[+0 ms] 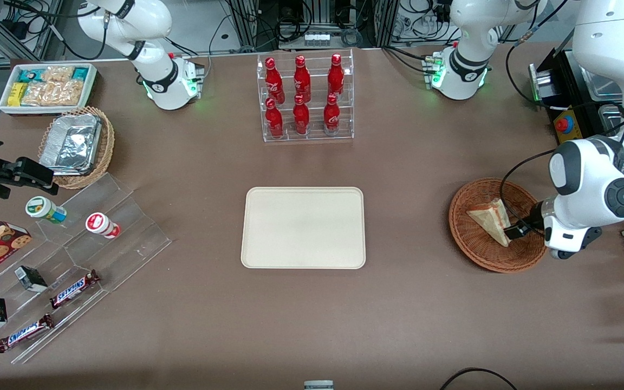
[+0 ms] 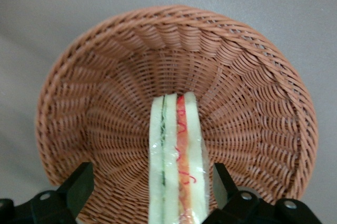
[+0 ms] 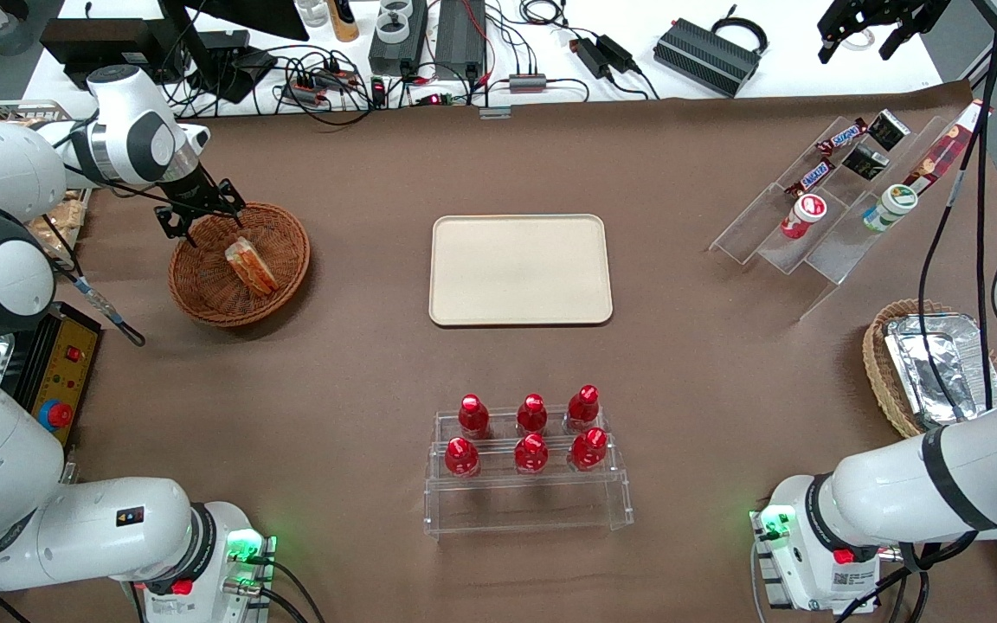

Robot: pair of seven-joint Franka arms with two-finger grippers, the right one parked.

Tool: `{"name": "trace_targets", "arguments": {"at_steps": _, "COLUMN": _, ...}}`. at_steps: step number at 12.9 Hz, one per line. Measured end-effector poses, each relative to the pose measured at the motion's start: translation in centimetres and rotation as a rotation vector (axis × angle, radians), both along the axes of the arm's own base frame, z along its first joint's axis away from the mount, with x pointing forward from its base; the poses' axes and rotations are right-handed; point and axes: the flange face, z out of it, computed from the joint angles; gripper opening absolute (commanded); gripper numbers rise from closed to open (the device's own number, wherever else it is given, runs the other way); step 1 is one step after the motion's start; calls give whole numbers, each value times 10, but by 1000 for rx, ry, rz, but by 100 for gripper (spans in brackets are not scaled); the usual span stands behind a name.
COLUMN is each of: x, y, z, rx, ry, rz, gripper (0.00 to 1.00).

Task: Place sandwich from basket to tray
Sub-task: 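Move the left gripper down over the sandwich in the wicker basket, then close the left gripper on the wrapped sandwich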

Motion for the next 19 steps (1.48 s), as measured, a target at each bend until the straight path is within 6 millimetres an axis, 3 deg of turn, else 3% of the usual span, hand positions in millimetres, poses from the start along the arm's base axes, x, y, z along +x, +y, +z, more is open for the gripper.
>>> {"name": "trace_targets", "arguments": {"at_steps": 7, "x": -9, "y": -11, "z": -36, "rx": -49, "ry": 63, "rz": 33, "gripper": 97}}
{"name": "trace_targets", "arguments": {"at_steps": 8, "x": -12, "y": -15, "z": -41, "rx": -50, "ry": 75, "rz": 27, "gripper": 87}}
{"name": "trace_targets", "arguments": {"at_steps": 10, "x": -19, "y": -24, "z": -49, "rx": -50, "ry": 85, "rz": 13, "gripper": 54}}
{"name": "trace_targets", "arguments": {"at_steps": 12, "x": -21, "y": -28, "z": -52, "rx": -49, "ry": 88, "rz": 7, "gripper": 32}}
{"name": "trace_targets", "arguments": {"at_steps": 13, "x": -21, "y": -28, "z": -50, "rx": -49, "ry": 86, "rz": 7, "gripper": 27}}
{"name": "trace_targets", "arguments": {"at_steps": 16, "x": -17, "y": -30, "z": -24, "rx": -49, "ry": 71, "rz": -5, "gripper": 22}}
{"name": "trace_targets", "arguments": {"at_steps": 17, "x": -15, "y": -39, "z": -7, "rx": -49, "ry": 63, "rz": -26, "gripper": 22}}
{"name": "trace_targets", "arguments": {"at_steps": 19, "x": -7, "y": -77, "z": 33, "rx": -35, "ry": 54, "rz": -116, "gripper": 22}}
